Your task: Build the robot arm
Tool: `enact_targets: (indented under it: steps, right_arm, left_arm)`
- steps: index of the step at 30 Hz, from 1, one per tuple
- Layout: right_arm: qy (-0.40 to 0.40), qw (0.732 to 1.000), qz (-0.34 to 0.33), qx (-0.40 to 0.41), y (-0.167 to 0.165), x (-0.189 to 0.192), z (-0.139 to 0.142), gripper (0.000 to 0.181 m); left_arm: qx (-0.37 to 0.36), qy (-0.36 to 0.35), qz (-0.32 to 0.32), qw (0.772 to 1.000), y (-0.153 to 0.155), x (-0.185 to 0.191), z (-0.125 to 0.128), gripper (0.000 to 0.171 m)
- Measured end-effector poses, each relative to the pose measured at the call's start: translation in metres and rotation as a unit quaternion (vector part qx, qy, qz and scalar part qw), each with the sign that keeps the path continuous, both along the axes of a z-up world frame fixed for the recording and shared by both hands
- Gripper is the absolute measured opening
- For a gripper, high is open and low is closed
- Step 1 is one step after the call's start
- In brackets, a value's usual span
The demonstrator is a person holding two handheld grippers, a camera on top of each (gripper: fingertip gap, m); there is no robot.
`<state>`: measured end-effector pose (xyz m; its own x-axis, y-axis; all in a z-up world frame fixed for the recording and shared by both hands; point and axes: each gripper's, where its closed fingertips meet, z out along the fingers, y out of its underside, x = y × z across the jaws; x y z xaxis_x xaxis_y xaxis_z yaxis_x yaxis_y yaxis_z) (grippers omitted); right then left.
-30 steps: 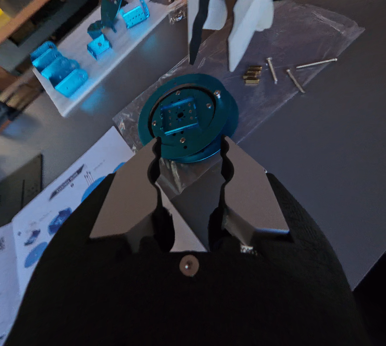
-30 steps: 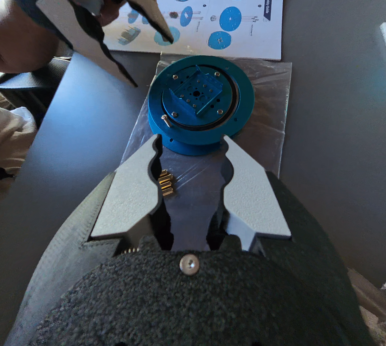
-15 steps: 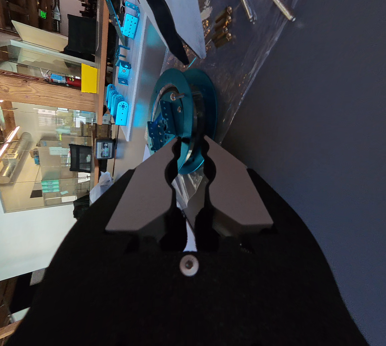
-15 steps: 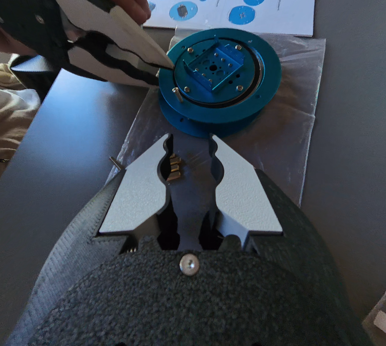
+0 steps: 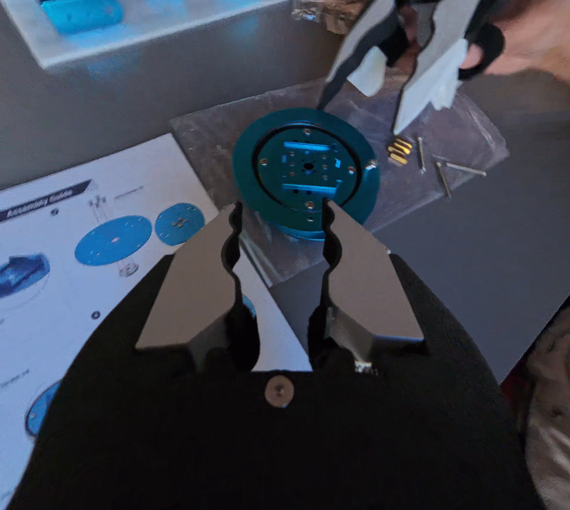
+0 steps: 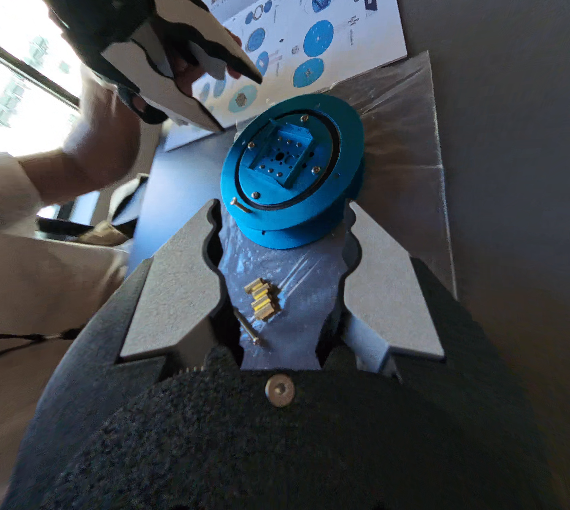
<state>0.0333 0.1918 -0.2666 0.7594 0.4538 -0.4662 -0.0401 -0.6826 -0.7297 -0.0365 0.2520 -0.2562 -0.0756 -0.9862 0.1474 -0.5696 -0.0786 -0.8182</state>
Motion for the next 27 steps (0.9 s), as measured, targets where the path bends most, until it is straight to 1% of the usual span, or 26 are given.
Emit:
enact_targets:
  steps: [1,2,4,6,8,9,10,11,12,15,17,21,23,25,27]
  right_arm:
    - [0.030,0.999,-0.013,-0.028,0.003,0.001,0.000,0.068]
    - [0.059,0.996,-0.023,-0.055,0.006,0.002,0.000,0.061]
    - [0.107,0.988,-0.036,-0.107,0.008,0.003,-0.005,0.058]
    - [0.146,0.977,-0.035,-0.150,0.007,0.001,-0.009,0.051]
    - [0.181,0.969,-0.036,-0.167,0.009,-0.001,-0.009,0.047]
    - [0.190,0.966,-0.035,-0.174,0.010,-0.001,-0.011,0.042]
    - [0.205,0.962,-0.035,-0.177,0.011,-0.002,-0.010,0.040]
    - [0.219,0.957,-0.031,-0.186,0.012,-0.005,-0.011,0.040]
    - [0.223,0.955,-0.032,-0.193,0.012,-0.004,-0.011,0.037]
    - [0.215,0.954,-0.027,-0.205,0.011,-0.003,-0.015,0.030]
    - [0.204,0.955,-0.027,-0.212,0.012,-0.002,-0.018,0.024]
    - [0.219,0.949,-0.025,-0.226,0.015,-0.005,-0.017,0.026]
    - [0.223,0.946,-0.026,-0.233,0.016,-0.008,-0.017,0.024]
    - [0.222,0.949,-0.026,-0.224,0.016,-0.012,-0.015,0.020]
    - [0.226,0.950,-0.019,-0.214,0.013,-0.015,-0.008,0.017]
  left_arm:
    - [-0.035,0.005,0.014,0.999,0.006,0.001,0.000,0.051]
    - [-0.075,0.008,0.014,0.997,0.005,0.002,0.001,0.051]
    - [-0.131,0.025,0.032,0.991,0.007,0.004,-0.003,0.051]
    - [-0.167,0.039,0.030,0.985,0.004,0.005,-0.008,0.051]
    - [-0.172,0.056,0.033,0.983,0.003,0.006,-0.018,0.049]
    - [-0.171,0.065,0.031,0.983,0.002,0.006,-0.023,0.040]
    - [-0.174,0.068,0.028,0.982,0.000,0.007,-0.026,0.027]
    - [-0.185,0.065,0.022,0.980,-0.001,0.008,-0.025,0.020]
    - [-0.195,0.063,0.020,0.979,-0.002,0.009,-0.025,0.018]
    - [-0.208,0.068,0.010,0.976,-0.005,0.012,-0.025,0.017]
    - [-0.201,0.076,0.009,0.977,-0.004,0.013,-0.025,0.018]
    - [-0.194,0.079,0.012,0.978,-0.004,0.013,-0.026,0.018]
    - [-0.205,0.075,0.016,0.976,-0.004,0.015,-0.026,0.018]
    - [-0.217,0.071,0.019,0.973,-0.003,0.016,-0.026,0.017]
    - [-0.219,0.063,0.020,0.973,-0.003,0.017,-0.024,0.017]
